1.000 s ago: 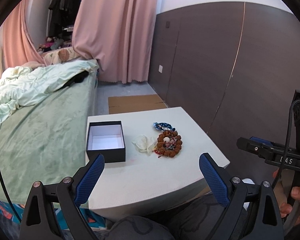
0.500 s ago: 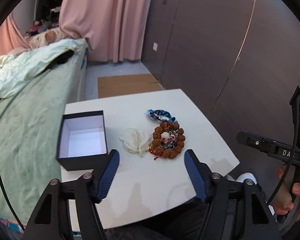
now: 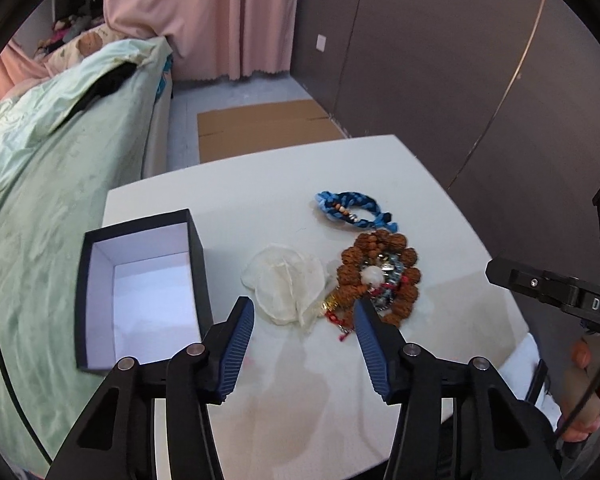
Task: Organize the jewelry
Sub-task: 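Grasp white cloth with left tool while right tool grasps brown bead bracelet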
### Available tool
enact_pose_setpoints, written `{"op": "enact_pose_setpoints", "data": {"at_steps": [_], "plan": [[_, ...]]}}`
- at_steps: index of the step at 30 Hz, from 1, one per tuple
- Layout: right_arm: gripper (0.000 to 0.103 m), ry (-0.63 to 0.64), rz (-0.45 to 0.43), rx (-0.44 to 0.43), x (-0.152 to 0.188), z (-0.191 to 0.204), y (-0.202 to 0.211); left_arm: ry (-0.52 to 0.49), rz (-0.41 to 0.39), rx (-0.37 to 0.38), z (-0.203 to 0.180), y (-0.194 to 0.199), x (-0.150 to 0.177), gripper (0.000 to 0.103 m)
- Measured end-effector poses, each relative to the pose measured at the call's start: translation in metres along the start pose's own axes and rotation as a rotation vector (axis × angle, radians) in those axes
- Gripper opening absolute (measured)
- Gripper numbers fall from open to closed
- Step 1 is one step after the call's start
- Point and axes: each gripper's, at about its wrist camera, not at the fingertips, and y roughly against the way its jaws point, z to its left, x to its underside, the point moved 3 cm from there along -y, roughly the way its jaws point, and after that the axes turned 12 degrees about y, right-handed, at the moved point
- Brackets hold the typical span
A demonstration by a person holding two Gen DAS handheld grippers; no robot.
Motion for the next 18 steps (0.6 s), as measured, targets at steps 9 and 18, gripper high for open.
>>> {"op": "enact_pose_setpoints", "data": {"at_steps": [9,18], "plan": [[0.056,-0.031,0.044,-0.064,-0.003,-0.004,-0.038,0.006,0.085,-0.04,0.003,-0.045,-0.01,0.045],[0.055,-0.063,0.07,-0.108,-0.003,-0.011,-0.053,-0.033,0.092,-0.122,0.001,-0.068,-0.013,0.033]]}}
